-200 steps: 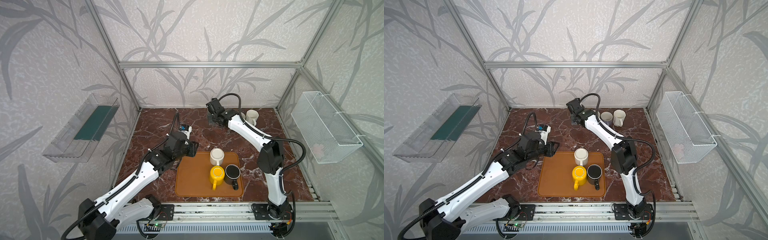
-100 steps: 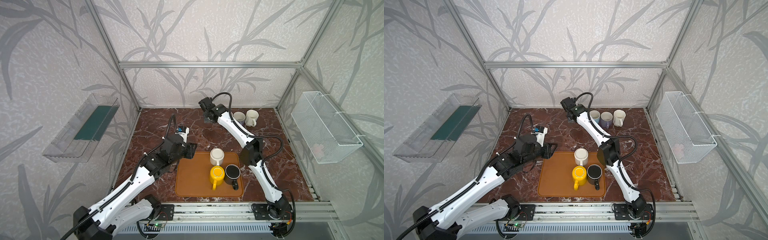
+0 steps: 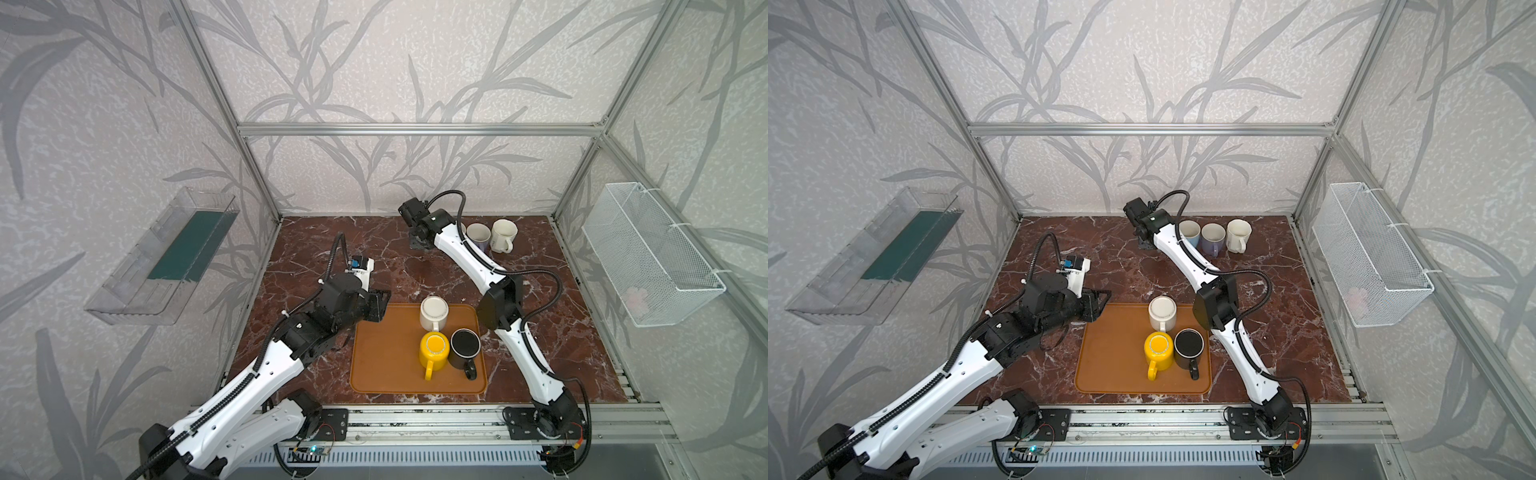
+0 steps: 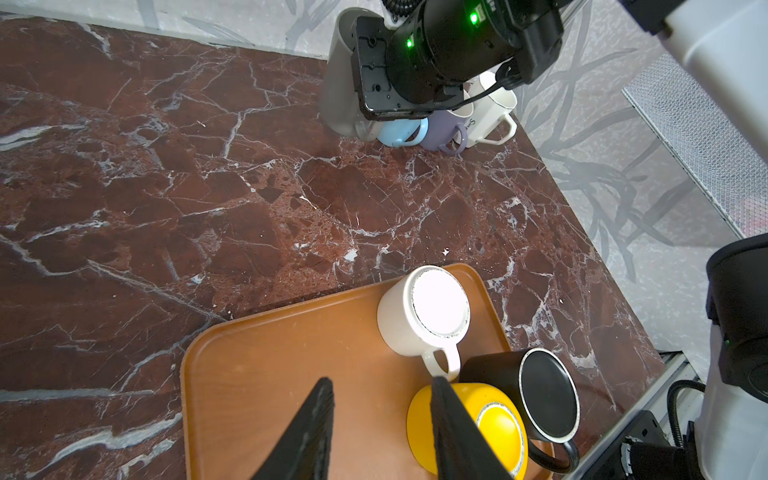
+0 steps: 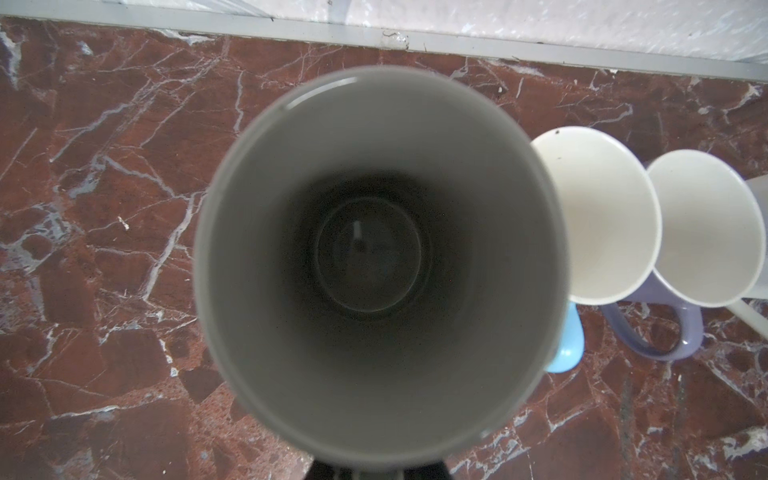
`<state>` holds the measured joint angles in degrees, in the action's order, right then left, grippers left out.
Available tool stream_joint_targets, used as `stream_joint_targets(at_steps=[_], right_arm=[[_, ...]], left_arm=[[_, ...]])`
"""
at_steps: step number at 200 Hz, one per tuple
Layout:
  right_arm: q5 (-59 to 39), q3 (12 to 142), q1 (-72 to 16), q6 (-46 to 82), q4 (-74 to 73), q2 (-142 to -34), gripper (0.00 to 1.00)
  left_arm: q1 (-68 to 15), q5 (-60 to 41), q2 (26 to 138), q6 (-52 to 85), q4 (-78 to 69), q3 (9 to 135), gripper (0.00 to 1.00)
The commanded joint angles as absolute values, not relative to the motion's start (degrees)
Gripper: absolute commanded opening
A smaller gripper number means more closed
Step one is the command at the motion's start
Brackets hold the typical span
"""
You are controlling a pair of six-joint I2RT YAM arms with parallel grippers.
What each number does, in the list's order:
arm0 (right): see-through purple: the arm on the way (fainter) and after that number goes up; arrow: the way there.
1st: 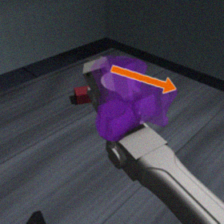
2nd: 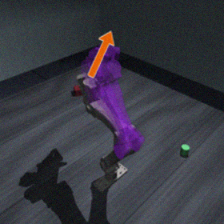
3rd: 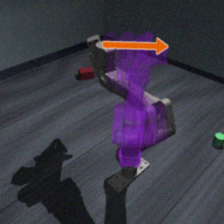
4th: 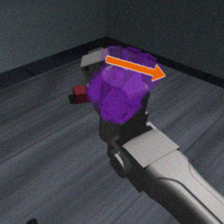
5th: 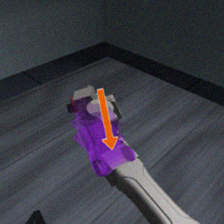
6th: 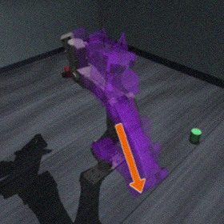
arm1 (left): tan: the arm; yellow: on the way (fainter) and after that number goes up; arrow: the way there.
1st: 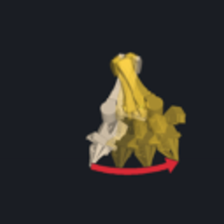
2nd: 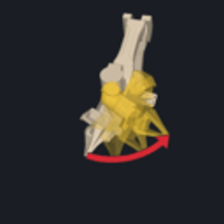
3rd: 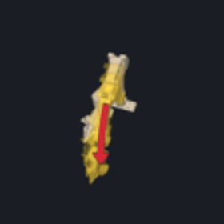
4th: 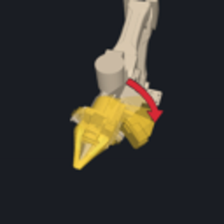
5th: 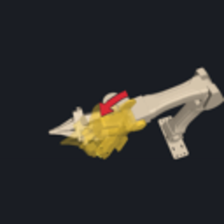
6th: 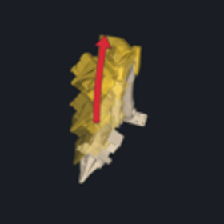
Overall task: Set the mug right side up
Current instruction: 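Carry the grey mug toward the light blue mug while the left arm withdraws, then lower the grey mug upright beside the light blue mug and open the right gripper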
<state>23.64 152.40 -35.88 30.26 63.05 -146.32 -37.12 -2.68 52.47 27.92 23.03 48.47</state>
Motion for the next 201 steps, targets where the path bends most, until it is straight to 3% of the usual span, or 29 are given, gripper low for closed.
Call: stream_joint_targets(at_steps=[1, 201], right_arm=[[24.3, 153.2, -34.9, 31.5, 59.4, -146.6, 0.00], [22.6, 149.6, -32.8, 30.3, 55.9, -148.3, 0.00]], left_arm=[[-37.4, -2.0, 51.9, 28.2, 24.9, 48.2, 0.41], [-37.5, -1.2, 51.3, 28.9, 27.0, 48.5, 0.41]])
